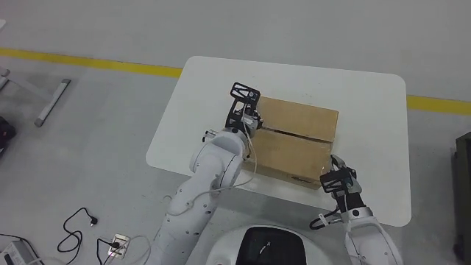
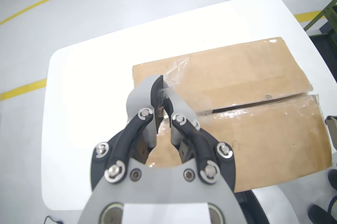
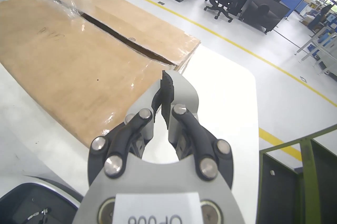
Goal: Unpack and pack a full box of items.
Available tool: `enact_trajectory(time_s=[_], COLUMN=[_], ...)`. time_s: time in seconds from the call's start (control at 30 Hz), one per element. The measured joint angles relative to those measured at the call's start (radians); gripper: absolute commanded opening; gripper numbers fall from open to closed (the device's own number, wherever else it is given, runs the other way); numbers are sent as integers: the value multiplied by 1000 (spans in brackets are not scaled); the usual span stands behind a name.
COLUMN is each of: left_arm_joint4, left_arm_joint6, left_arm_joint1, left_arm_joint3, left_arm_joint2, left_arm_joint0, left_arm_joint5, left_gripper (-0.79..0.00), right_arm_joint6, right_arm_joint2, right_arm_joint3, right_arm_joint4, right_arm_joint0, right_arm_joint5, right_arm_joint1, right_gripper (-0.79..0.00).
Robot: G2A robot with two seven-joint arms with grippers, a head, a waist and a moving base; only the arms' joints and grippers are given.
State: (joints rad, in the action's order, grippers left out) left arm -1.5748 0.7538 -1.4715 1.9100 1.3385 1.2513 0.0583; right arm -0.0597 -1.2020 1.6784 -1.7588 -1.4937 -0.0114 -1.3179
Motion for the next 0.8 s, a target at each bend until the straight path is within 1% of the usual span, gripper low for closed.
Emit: enact_trajectory(time_s=[0.43, 0.63, 0.8], left_arm_joint4=[-42, -43, -27], left_arm_joint6=[-4, -7, -10], left_arm_joint1=[15, 19, 21], left_arm_joint3=[1, 1, 2], left_arm_joint2=[136, 180, 201], left_arm_joint0=[7, 15, 18], left_arm_joint5=[47, 63, 79], left_gripper=[-785, -785, -785], right_arm_joint6=[26, 34, 35], right_arm_joint2=[10, 12, 9], right_arm_joint3=[-22, -27, -28], right_arm_joint4=[6, 6, 9], right_arm_joint0=[26, 33, 34], right_arm_joint5=[-3, -1, 2], right_arm_joint1=[-4, -5, -6], right_gripper=[-785, -785, -785])
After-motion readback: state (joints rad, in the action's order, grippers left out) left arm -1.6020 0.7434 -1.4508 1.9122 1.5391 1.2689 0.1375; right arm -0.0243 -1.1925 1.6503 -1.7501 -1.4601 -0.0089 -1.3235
